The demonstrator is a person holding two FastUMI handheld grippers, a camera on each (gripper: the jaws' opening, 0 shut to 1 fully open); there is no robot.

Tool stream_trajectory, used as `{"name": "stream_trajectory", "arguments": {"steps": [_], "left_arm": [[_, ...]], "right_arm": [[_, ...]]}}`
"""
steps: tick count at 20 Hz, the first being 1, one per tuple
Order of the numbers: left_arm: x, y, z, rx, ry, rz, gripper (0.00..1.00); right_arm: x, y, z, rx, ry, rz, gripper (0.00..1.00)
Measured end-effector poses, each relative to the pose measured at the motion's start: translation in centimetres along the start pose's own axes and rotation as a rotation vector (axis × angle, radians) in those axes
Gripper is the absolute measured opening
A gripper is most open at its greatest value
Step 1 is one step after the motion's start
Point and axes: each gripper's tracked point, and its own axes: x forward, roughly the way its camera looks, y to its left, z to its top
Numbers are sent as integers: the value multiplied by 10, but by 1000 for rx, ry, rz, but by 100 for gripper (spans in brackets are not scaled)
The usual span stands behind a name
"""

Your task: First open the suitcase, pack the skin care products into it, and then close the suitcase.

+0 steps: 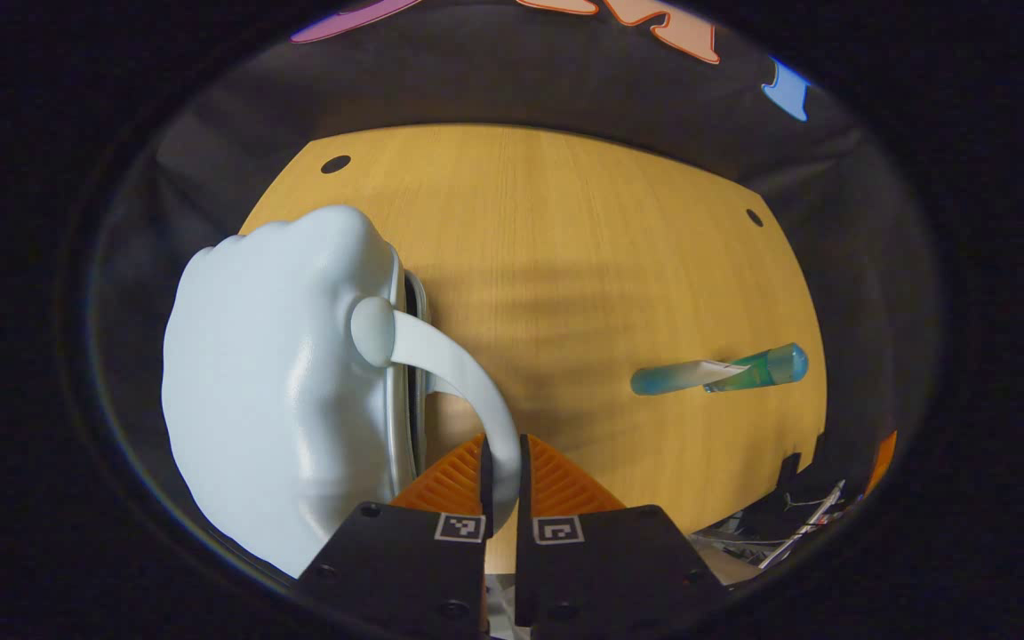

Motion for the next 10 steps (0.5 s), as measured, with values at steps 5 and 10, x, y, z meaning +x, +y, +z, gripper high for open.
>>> {"name": "stream_trajectory", "arguments": {"steps": [5, 10], "left_arm": [[-29, -16, 16, -17, -26, -100, 5], [-62, -21, 31, -41, -79, -190, 5]], "right_arm": [[0, 5, -2, -6, 2, 6, 98], [1, 16, 2, -19, -6, 29, 98]]}}
